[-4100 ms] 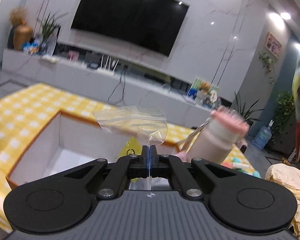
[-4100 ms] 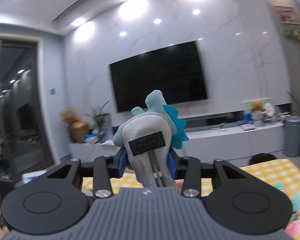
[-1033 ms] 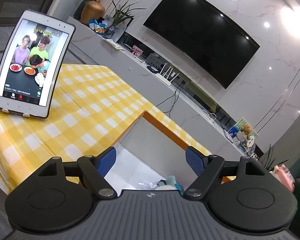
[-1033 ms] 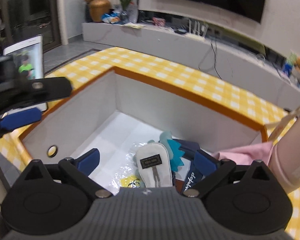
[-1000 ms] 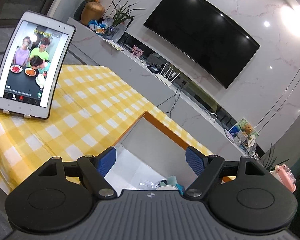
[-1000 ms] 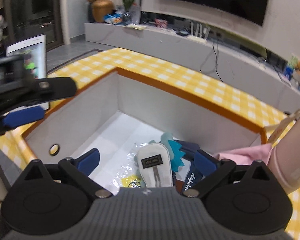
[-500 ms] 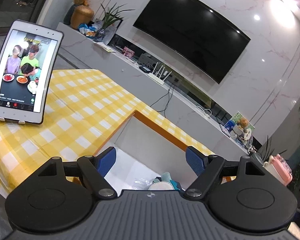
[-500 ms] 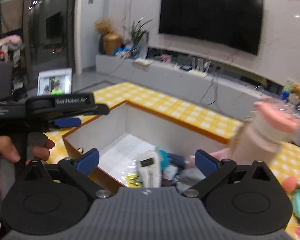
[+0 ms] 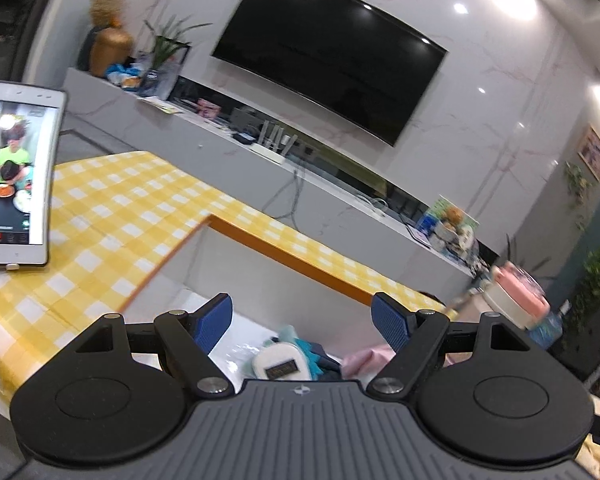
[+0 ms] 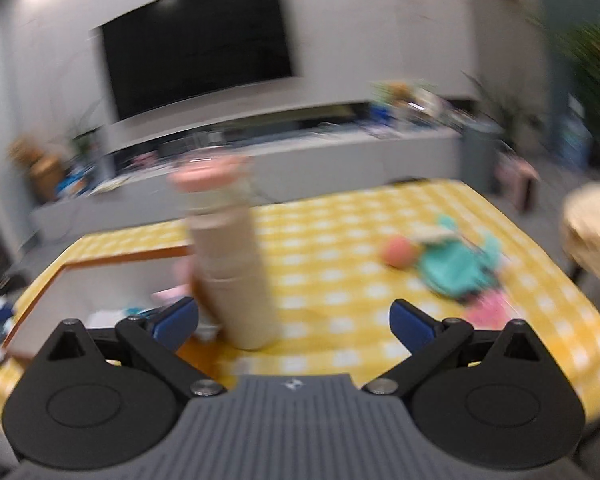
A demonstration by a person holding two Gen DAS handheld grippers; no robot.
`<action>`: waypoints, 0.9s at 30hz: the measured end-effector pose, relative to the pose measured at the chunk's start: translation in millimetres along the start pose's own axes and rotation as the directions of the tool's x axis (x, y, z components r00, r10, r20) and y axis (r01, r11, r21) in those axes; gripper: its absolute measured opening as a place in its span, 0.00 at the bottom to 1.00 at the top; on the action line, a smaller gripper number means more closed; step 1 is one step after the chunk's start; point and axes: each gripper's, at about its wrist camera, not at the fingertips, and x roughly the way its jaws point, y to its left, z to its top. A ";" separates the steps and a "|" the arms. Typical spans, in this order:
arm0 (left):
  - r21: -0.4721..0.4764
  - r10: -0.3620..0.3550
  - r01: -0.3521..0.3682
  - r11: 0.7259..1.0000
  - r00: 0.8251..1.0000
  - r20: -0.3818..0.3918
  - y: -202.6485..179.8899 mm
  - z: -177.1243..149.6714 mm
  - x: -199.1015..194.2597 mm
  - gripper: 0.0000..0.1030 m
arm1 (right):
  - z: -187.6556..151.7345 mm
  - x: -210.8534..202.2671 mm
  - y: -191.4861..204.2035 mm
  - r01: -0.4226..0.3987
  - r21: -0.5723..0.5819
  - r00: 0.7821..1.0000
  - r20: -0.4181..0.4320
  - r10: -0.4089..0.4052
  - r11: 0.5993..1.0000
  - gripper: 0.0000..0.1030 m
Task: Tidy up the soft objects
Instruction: 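Move both tools back toward the teal items on the table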
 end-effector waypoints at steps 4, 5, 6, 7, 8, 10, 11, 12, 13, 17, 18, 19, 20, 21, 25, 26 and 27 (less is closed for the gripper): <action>0.039 -0.048 0.050 0.998 0.998 -0.033 -12.3 -8.1 1.5 0.90 | 2.1 -0.2 -41.9 0.085 0.112 0.996 -0.011 -0.085 0.990 0.97; 0.051 -0.063 0.065 0.997 0.997 -0.047 -15.2 -10.0 2.5 0.90 | 3.1 -1.3 -52.7 0.111 0.131 0.994 -0.007 -0.111 0.985 0.97; 0.064 -0.075 0.079 0.995 0.995 -0.059 -17.7 -12.4 3.4 0.90 | 4.4 -1.2 -60.7 0.128 0.139 0.992 -0.006 -0.128 0.982 0.97; 0.083 -0.088 0.094 0.992 0.994 -0.069 -21.2 -14.5 4.7 0.90 | 6.4 0.8 -67.8 0.141 0.142 0.990 -0.009 -0.141 0.980 0.97; 0.097 -0.096 0.104 0.990 0.992 -0.076 -23.9 -16.0 6.0 0.90 | 7.1 1.9 -76.5 0.150 0.140 0.989 -0.013 -0.150 0.979 0.97; 0.124 -0.112 0.123 0.985 0.989 -0.093 -29.8 -20.1 10.2 0.90 | 9.4 8.7 -90.6 0.157 0.119 0.988 -0.029 -0.154 0.981 0.97; 0.132 -0.122 0.136 0.982 0.987 -0.104 -32.3 -22.1 12.9 0.90 | 9.1 12.2 -96.3 0.167 0.108 0.986 -0.037 -0.164 0.980 0.97; 0.137 -0.135 0.150 0.979 0.984 -0.117 -33.5 -23.9 15.3 0.90 | 9.1 19.5 -101.8 0.182 0.096 0.983 -0.052 -0.178 0.979 0.97; 0.140 -0.143 0.160 0.977 0.981 -0.128 -33.9 -25.8 17.5 0.90 | 9.4 29.1 -107.3 0.193 0.080 0.980 -0.073 -0.188 0.978 0.97; 0.184 -0.134 0.160 0.970 0.980 -0.150 -38.1 -32.6 25.1 0.90 | 7.6 71.5 -122.7 0.222 0.020 0.965 -0.148 -0.217 0.975 0.97; 0.199 -0.129 0.158 0.967 0.980 -0.153 -39.5 -34.0 27.4 0.90 | 7.8 85.8 -126.4 0.228 0.001 0.958 -0.180 -0.224 0.974 0.97; 0.209 -0.125 0.156 0.965 0.980 -0.156 -40.9 -35.4 29.1 0.90 | 8.7 99.1 -129.9 0.236 -0.010 0.951 -0.206 -0.233 0.972 0.97; 0.216 -0.122 0.156 0.964 0.979 -0.162 -41.8 -37.0 30.8 0.90 | 9.7 111.2 -134.0 0.241 -0.011 0.944 -0.230 -0.237 0.971 0.97; 0.217 -0.121 0.157 0.963 0.978 -0.171 -41.9 -38.4 34.5 0.90 | 12.2 122.2 -138.1 0.243 -0.004 0.941 -0.243 -0.237 0.970 0.96; 0.199 -0.122 0.164 0.966 0.971 -0.208 -39.9 -43.2 44.9 0.90 | 26.1 160.5 -155.4 0.232 0.094 0.949 -0.241 -0.204 0.968 0.92; 0.192 -0.122 0.165 0.967 0.969 -0.215 -39.2 -43.8 46.6 0.90 | 30.5 171.6 -162.2 0.219 0.145 0.955 -0.234 -0.182 0.965 0.87; 0.186 -0.123 0.166 0.969 0.967 -0.221 -38.4 -44.2 48.1 0.90 | 33.9 179.1 -168.6 0.201 0.195 0.963 -0.219 -0.157 0.960 0.79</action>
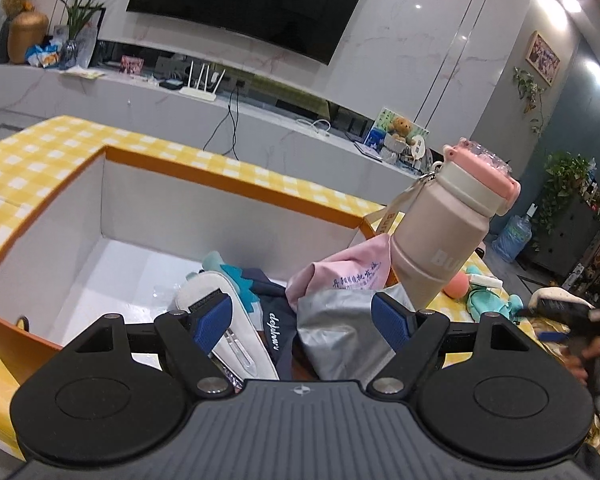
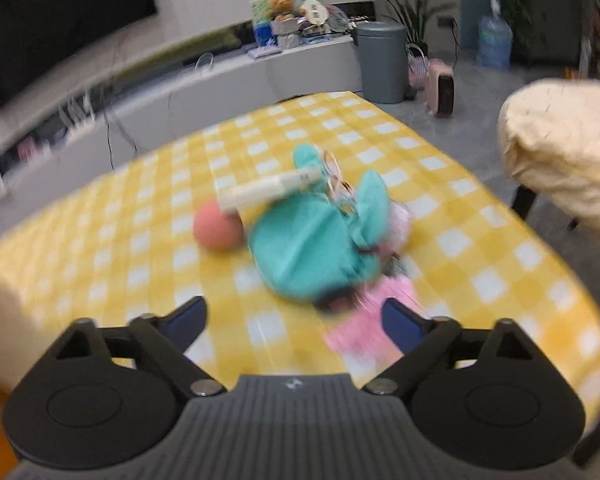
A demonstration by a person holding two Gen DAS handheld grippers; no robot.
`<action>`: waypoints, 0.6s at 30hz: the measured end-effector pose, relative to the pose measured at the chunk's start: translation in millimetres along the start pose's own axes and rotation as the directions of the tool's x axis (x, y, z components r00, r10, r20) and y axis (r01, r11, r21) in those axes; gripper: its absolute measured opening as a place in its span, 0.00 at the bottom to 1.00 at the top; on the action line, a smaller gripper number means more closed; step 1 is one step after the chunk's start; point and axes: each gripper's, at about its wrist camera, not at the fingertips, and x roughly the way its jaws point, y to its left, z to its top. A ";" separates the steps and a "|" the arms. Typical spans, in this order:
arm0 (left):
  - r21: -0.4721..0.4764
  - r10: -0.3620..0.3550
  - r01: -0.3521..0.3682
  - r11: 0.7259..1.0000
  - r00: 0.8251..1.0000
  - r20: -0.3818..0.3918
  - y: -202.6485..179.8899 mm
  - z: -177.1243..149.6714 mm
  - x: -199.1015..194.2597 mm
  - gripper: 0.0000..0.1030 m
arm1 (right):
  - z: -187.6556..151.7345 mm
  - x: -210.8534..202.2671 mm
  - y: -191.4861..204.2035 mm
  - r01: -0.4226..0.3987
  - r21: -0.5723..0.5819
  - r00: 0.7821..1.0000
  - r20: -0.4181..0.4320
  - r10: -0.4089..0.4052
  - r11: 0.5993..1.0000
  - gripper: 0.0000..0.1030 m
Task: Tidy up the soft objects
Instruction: 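Move both tools back toward the teal items on the table, then grasp the teal backpack plush with the right tool while the left tool grasps the white tissue pack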
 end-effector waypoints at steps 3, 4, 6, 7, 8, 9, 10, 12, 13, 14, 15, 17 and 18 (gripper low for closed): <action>-0.013 -0.002 0.002 1.000 1.000 -0.012 1.8 -0.3 1.4 0.90 | 16.1 23.3 -12.8 -0.045 0.133 0.999 0.024 0.042 0.990 0.66; -0.014 -0.001 0.000 1.000 1.000 -0.015 2.0 -0.4 1.1 0.90 | 20.5 33.0 -18.4 -0.047 0.177 0.999 0.020 0.044 0.983 0.65; -0.012 0.005 -0.006 1.000 1.000 -0.018 0.8 0.0 -0.4 0.90 | 25.0 49.1 -28.7 -0.065 0.258 0.998 0.006 0.066 0.964 0.51; -0.011 0.010 -0.010 1.000 1.000 -0.018 0.9 0.4 -1.5 0.90 | 25.1 56.3 -34.8 -0.081 0.308 0.996 0.000 0.085 0.948 0.48; -0.011 0.014 -0.014 1.000 1.000 -0.019 -1.4 1.6 -1.2 0.90 | 24.8 62.4 -40.4 -0.099 0.357 0.994 -0.003 0.108 0.929 0.44; -0.010 0.015 -0.016 1.000 1.000 -0.019 -2.4 2.3 -2.5 0.90 | 23.4 67.1 -45.6 -0.123 0.398 0.991 0.004 0.132 0.909 0.40; -0.007 0.015 -0.015 1.000 1.000 -0.019 -5.1 2.9 -2.1 0.90 | 22.3 70.0 -48.5 -0.145 0.423 0.988 0.015 0.152 0.894 0.38; 0.007 0.002 -0.002 1.000 1.000 -0.019 -10.3 3.7 -3.7 0.90 | 20.3 74.0 -53.8 -0.195 0.464 0.980 0.055 0.191 0.864 0.36; 0.019 -0.009 0.009 1.000 1.000 -0.018 -13.8 4.1 -4.7 0.90 | 20.3 75.9 -54.9 -0.203 0.476 0.979 0.066 0.195 0.856 0.36; 0.031 -0.021 0.021 0.999 1.000 -0.017 -17.9 4.1 -4.7 0.90 | 21.3 79.3 -55.1 -0.207 0.477 0.978 0.069 0.198 0.854 0.31; 0.043 -0.032 0.033 0.999 0.999 -0.018 -21.2 3.8 -5.3 0.90 | 22.4 82.6 -54.3 -0.208 0.472 0.978 0.071 0.198 0.857 0.17; 0.066 -0.052 0.053 0.996 0.998 -0.025 -28.8 2.2 -4.9 0.90 | 24.1 87.7 -51.4 -0.185 0.452 0.982 0.051 0.182 0.873 0.00; 0.078 -0.059 0.061 0.995 0.998 -0.032 -33.4 1.3 -4.2 0.90 | 23.6 87.0 -49.1 -0.179 0.436 0.983 0.052 0.174 0.882 0.00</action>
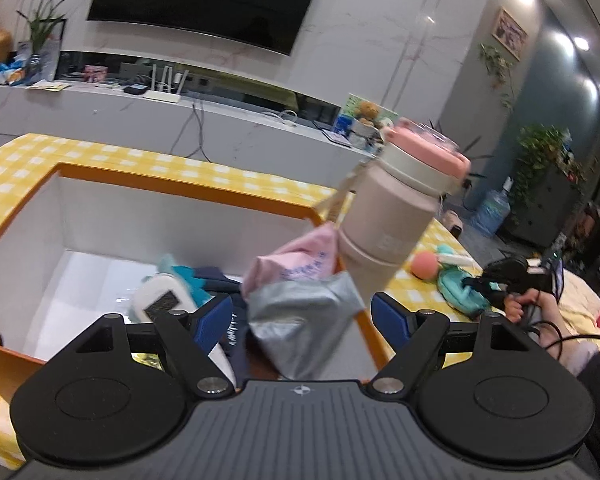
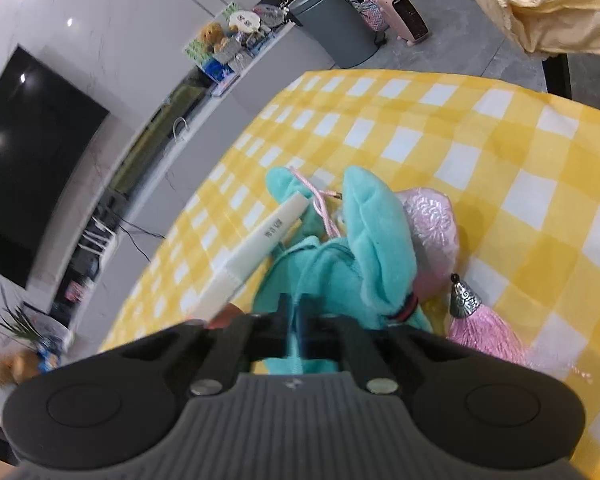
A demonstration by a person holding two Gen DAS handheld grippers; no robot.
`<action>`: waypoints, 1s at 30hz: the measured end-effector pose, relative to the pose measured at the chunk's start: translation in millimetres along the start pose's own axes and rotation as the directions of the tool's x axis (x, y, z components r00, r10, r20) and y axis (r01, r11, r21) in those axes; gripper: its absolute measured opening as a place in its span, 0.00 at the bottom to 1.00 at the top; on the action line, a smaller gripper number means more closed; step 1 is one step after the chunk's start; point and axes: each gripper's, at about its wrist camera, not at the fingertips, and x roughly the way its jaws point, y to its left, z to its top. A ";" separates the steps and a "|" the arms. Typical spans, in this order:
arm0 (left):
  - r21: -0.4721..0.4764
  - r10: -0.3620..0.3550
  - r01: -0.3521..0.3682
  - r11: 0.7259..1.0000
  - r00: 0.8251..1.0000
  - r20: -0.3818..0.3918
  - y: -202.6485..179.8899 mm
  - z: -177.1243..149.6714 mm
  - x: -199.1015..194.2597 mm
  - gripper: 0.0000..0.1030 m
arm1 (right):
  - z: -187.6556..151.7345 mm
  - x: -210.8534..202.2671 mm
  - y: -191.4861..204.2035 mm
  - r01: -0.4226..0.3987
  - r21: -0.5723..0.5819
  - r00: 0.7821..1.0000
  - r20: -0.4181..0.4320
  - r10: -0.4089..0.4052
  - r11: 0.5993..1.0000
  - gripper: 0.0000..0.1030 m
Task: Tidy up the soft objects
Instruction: 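Grasp the teal backpack plush with the right tool while the left tool grasps the white tissue pack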
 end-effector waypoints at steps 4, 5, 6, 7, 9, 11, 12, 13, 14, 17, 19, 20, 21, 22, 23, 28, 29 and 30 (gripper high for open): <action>0.037 -0.024 0.025 0.999 0.999 -0.029 -19.7 -1.9 8.4 0.90 | -8.7 -18.8 -1.3 0.002 -0.041 0.999 0.042 0.000 0.999 0.00; 0.049 -0.036 0.037 0.998 0.999 -0.039 -27.1 -1.7 11.2 0.90 | -10.4 -25.0 -2.8 0.010 -0.031 0.999 0.039 -0.009 0.999 0.00; 0.063 -0.055 0.058 0.996 0.997 -0.048 -36.1 -0.9 14.4 0.90 | -11.5 -31.3 -3.3 0.027 -0.016 0.999 0.026 -0.026 1.000 0.00; 0.084 -0.087 0.091 0.992 0.995 -0.057 -47.0 -0.2 18.1 0.90 | -11.8 -36.7 -4.1 0.048 0.005 0.999 0.017 -0.048 0.999 0.00; 0.133 -0.164 0.173 0.976 0.984 -0.072 -69.7 -0.1 26.3 0.90 | -13.6 -53.7 -3.6 0.095 0.052 0.996 -0.007 -0.094 0.994 0.00; 0.186 -0.242 0.254 0.949 0.966 -0.087 -93.0 0.1 37.5 0.90 | -19.6 -69.4 1.6 0.148 0.037 0.989 0.005 -0.148 0.988 0.00; 0.218 -0.274 0.288 0.932 0.957 -0.096 -108.8 1.1 46.1 0.90 | -24.2 -77.5 4.5 0.189 0.017 0.982 0.026 -0.189 0.982 0.00; 0.243 -0.286 0.302 0.922 0.953 -0.099 -122.6 1.6 53.5 0.90 | -28.4 -82.6 5.8 0.214 -0.003 0.976 0.037 -0.214 0.977 0.00; 0.269 -0.293 0.310 0.912 0.950 -0.102 -134.5 2.1 59.3 0.90 | -32.4 -87.1 4.0 0.219 -0.017 0.975 0.042 -0.218 0.976 0.00; 0.372 -0.301 0.326 0.869 0.945 -0.127 -172.0 5.0 79.5 0.90 | -35.5 -95.6 -15.3 0.192 0.003 0.981 0.009 -0.192 0.981 0.00; 0.444 -0.276 0.308 0.841 0.951 -0.138 -190.0 3.4 90.6 0.90 | -32.3 -99.1 -26.5 0.181 0.023 0.983 0.002 -0.182 0.983 0.00; 0.479 -0.256 0.292 0.828 0.956 -0.140 -197.5 2.3 97.5 0.90 | -30.9 -101.1 -30.7 0.179 0.018 0.984 0.001 -0.179 0.984 0.00; 0.509 -0.237 0.275 0.815 0.961 -0.140 -204.6 1.7 105.0 0.90 | -29.9 -101.6 -32.5 0.178 0.010 0.984 0.000 -0.178 0.984 0.00; 0.538 -0.215 0.256 0.803 0.967 -0.140 -212.0 0.1 113.6 0.90 | -29.1 -103.4 -35.1 0.171 0.004 0.985 -0.001 -0.171 0.985 0.00; 0.567 -0.186 0.236 0.789 0.972 -0.145 -220.3 -2.0 125.1 0.90 | -28.0 -102.8 -36.3 0.162 0.006 0.987 -0.003 -0.162 0.987 0.00; 0.503 -0.207 0.278 0.818 0.959 -0.193 -245.5 -10.6 176.7 0.90 | -23.3 -104.1 -52.6 0.110 0.046 0.994 -0.018 -0.109 0.993 0.00; 0.479 -0.225 0.295 0.827 0.954 -0.200 -245.6 -13.7 184.3 0.90 | -22.6 -104.6 -55.9 0.101 0.051 0.995 -0.020 -0.100 0.994 0.00; 0.452 -0.235 0.305 0.838 0.950 -0.205 -247.2 -17.0 196.6 0.90 | -22.0 -105.0 -58.6 0.095 0.056 0.995 -0.021 -0.094 0.994 0.00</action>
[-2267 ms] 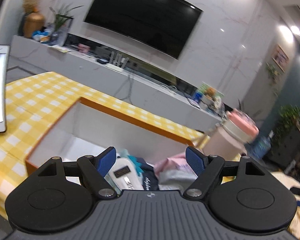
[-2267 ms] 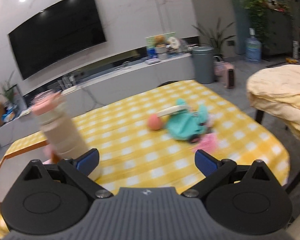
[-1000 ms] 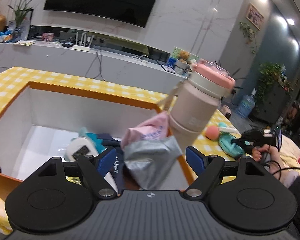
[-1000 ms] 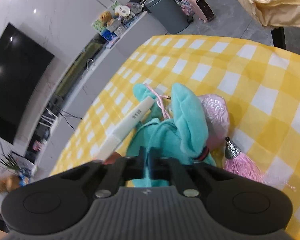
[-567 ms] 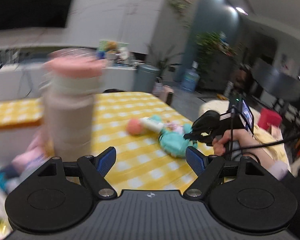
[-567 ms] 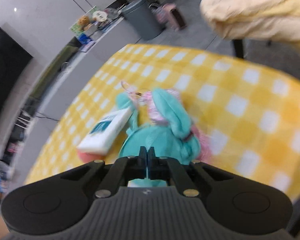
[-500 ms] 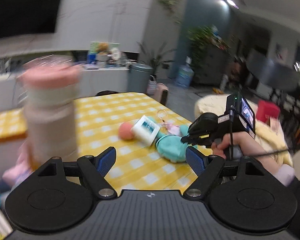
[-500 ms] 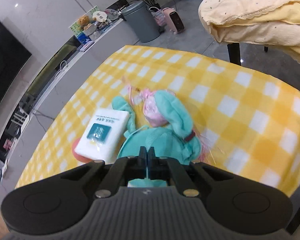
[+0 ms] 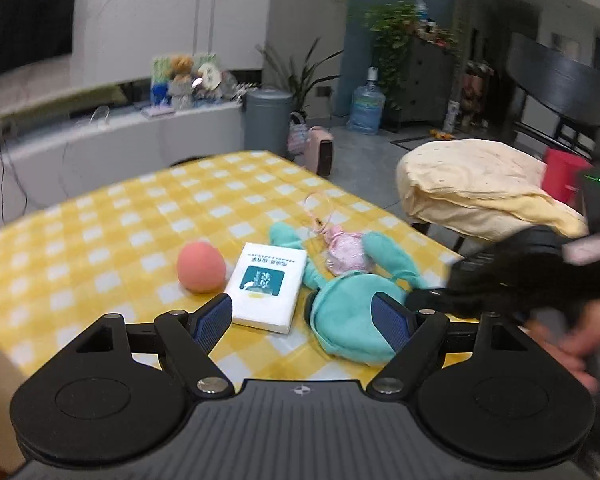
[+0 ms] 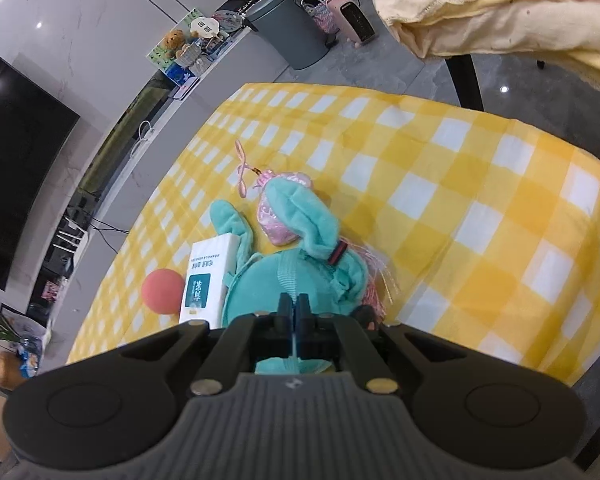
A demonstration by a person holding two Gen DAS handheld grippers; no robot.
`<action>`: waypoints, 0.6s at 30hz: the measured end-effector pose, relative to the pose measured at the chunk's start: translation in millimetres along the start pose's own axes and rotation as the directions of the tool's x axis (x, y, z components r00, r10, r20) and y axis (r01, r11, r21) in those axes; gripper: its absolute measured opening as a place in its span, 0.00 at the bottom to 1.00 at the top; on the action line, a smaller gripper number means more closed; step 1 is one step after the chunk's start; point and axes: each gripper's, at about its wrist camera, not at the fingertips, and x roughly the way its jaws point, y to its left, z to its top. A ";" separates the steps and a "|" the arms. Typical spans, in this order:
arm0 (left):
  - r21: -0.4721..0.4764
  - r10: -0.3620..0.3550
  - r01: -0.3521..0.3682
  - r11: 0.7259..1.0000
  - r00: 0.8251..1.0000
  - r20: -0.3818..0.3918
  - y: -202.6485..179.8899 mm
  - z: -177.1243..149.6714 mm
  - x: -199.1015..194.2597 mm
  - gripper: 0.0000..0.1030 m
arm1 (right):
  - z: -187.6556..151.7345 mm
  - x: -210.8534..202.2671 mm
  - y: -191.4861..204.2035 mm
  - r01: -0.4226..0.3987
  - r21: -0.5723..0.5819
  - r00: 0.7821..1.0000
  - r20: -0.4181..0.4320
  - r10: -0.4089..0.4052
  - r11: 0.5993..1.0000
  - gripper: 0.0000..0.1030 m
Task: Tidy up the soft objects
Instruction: 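Grasp the teal backpack plush with the right tool while the left tool grasps the white tissue pack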
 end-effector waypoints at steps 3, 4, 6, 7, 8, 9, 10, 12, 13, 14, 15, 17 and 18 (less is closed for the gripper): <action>-0.063 0.007 -0.007 0.998 1.000 -0.008 8.9 -3.9 29.8 0.90 | 2.3 -2.2 -6.5 -0.009 0.011 1.000 0.003 0.009 1.000 0.00; -0.084 0.006 -0.006 0.996 1.000 -0.003 13.3 -4.3 36.5 0.90 | 3.2 -2.7 -8.9 -0.011 0.012 1.000 0.005 0.011 1.000 0.00; -0.118 -0.006 0.006 0.993 1.000 0.004 21.5 -5.5 49.0 0.90 | 4.3 -3.7 -13.3 -0.015 0.014 1.000 0.005 0.015 1.000 0.00; -0.123 -0.003 0.002 0.992 1.000 -0.006 24.4 -4.7 56.7 0.90 | 5.0 -3.9 -14.7 -0.018 0.018 1.000 0.003 0.018 1.000 0.00; -0.120 0.000 -0.002 0.993 1.000 -0.016 24.6 -1.6 64.0 0.91 | 5.9 -3.9 -16.6 -0.020 0.018 1.000 0.002 0.020 1.000 0.00; -0.112 -0.002 0.000 0.994 1.000 -0.024 25.7 -0.4 70.9 0.91 | 6.6 -4.0 -17.6 -0.018 0.015 1.000 0.004 0.018 1.000 0.00; -0.100 -0.003 0.000 0.995 0.999 -0.035 25.7 0.7 76.2 0.91 | 7.4 -3.9 -18.7 -0.011 0.010 1.000 0.007 0.011 1.000 0.00; -0.061 0.021 -0.026 0.998 0.996 -0.084 25.2 1.2 91.9 0.91 | 7.3 -3.0 -20.2 0.010 -0.002 1.000 0.011 -0.010 1.000 0.00; -0.031 0.054 -0.058 0.998 0.992 -0.113 25.5 1.5 100.9 0.91 | 7.0 -3.4 -21.8 0.009 -0.001 1.000 0.010 -0.009 1.000 0.00; -0.010 0.079 -0.081 0.997 0.989 -0.125 24.3 0.9 107.9 0.91 | 7.3 -2.5 -23.6 0.001 0.006 1.000 0.008 -0.001 1.000 0.00; 0.011 0.102 -0.102 0.995 0.986 -0.129 25.4 1.2 113.3 0.91 | 7.5 -2.1 -24.6 -0.005 0.010 1.000 0.007 0.005 1.000 0.00; 0.020 0.096 -0.094 0.995 0.986 -0.134 29.0 2.7 120.1 0.91 | 8.4 -0.3 -26.5 -0.009 0.015 1.000 0.005 0.009 1.000 0.00; 0.017 0.083 -0.081 0.997 0.986 -0.145 30.2 3.9 124.1 0.92 | 8.5 1.1 -26.7 -0.011 0.016 1.000 0.004 0.011 1.000 0.00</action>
